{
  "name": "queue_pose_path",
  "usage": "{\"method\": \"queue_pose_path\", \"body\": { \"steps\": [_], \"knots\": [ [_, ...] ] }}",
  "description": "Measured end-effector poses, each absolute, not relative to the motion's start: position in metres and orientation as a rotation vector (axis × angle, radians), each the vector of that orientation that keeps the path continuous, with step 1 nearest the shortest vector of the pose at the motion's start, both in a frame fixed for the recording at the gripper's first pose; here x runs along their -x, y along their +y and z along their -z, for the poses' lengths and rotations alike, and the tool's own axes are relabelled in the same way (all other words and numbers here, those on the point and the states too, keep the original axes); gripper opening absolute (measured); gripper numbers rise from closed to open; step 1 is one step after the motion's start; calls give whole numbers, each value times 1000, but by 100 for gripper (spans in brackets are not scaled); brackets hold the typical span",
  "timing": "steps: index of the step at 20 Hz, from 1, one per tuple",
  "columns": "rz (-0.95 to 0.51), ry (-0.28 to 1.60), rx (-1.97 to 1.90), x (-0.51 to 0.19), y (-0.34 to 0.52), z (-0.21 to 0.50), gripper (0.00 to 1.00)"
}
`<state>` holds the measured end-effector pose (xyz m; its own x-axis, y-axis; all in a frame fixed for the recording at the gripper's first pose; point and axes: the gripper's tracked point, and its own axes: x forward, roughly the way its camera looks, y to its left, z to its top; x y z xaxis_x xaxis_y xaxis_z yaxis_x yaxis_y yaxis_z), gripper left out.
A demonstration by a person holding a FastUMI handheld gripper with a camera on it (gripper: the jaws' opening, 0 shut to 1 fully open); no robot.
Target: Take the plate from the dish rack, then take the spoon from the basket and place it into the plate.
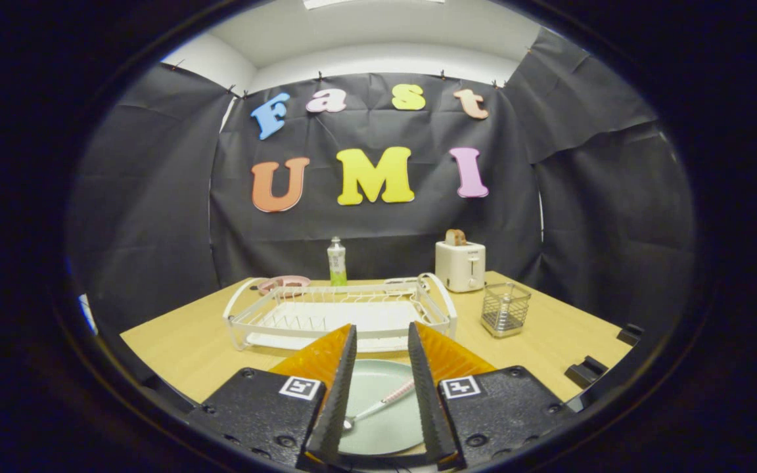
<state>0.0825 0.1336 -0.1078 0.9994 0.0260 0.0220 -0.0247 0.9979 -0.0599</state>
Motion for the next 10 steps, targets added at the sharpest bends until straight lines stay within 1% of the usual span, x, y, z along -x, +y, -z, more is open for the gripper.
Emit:
{"method": "queue_pose_path", "body": {
  "steps": [1,4,6,7,10],
  "knots": [
    [-15,-38,71,-76,130,103,62],
    [-3,-31,53,-64,120,95,82],
    [-36,12,9,-58,121,93,98],
    [-37,31,5,-56,116,89,100],
    [-20,49,3,-52,95,75,100]
  ]
}}
